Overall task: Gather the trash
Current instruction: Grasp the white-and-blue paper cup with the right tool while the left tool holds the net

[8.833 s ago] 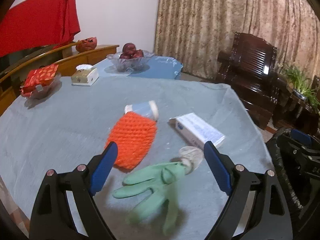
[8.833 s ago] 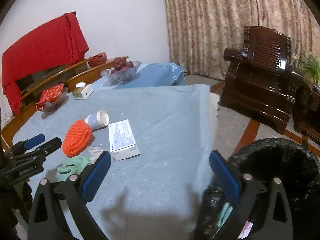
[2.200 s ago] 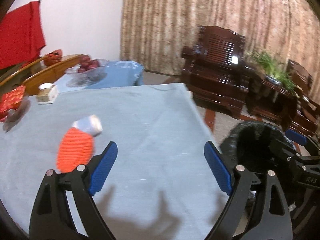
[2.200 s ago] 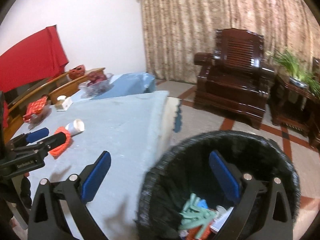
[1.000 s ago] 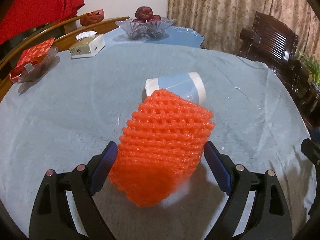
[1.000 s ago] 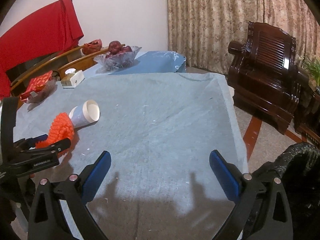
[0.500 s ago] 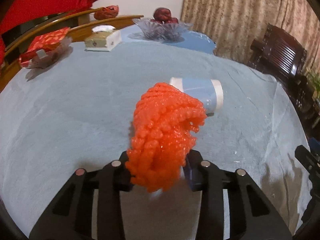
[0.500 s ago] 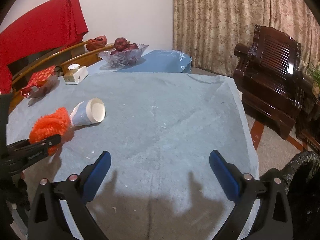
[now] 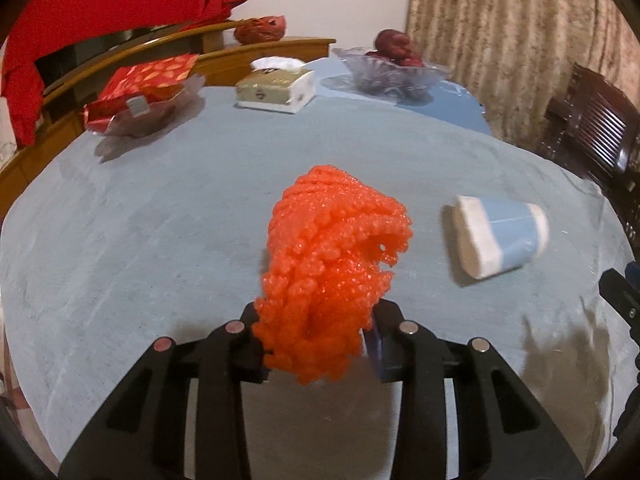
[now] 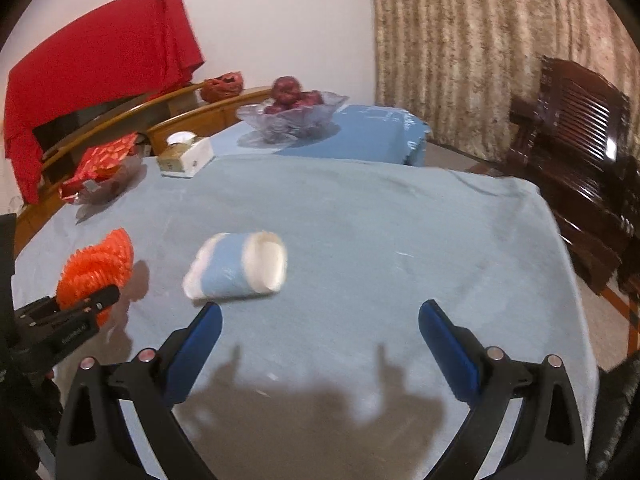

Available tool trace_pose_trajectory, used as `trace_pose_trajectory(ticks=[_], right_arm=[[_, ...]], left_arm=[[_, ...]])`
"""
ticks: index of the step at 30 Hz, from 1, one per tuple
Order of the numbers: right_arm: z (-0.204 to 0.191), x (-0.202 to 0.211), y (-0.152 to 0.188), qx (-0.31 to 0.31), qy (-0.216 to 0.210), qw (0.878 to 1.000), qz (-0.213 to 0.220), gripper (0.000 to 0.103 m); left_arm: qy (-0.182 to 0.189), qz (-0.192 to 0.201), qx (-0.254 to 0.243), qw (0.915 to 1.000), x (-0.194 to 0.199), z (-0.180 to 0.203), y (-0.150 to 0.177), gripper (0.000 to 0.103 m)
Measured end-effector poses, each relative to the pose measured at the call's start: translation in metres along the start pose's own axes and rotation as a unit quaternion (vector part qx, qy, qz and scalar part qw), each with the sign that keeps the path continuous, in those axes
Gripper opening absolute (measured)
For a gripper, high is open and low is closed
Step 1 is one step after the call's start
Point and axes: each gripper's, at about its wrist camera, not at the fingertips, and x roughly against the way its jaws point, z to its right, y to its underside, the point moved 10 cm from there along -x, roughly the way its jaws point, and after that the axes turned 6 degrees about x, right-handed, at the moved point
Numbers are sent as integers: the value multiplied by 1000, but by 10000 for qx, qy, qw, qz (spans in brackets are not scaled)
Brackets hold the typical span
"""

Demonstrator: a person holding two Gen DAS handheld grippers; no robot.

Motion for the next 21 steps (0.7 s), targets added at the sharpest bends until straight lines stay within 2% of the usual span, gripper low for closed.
trace_pose_trajectory(ticks=[8, 14, 21], right_arm=[[-50, -43, -11, 362, -106, 9989, -281, 97], [-59, -65, -3, 408, -45, 9975, -581, 97], [-59, -79, 1, 280, -33, 9962, -830, 97]], left_arm=[[112, -174, 263, 9994, -12, -25, 3, 34], [179, -359, 416, 9983, -18, -30, 8, 33], [125, -403, 358, 9985, -21, -28, 9, 33]])
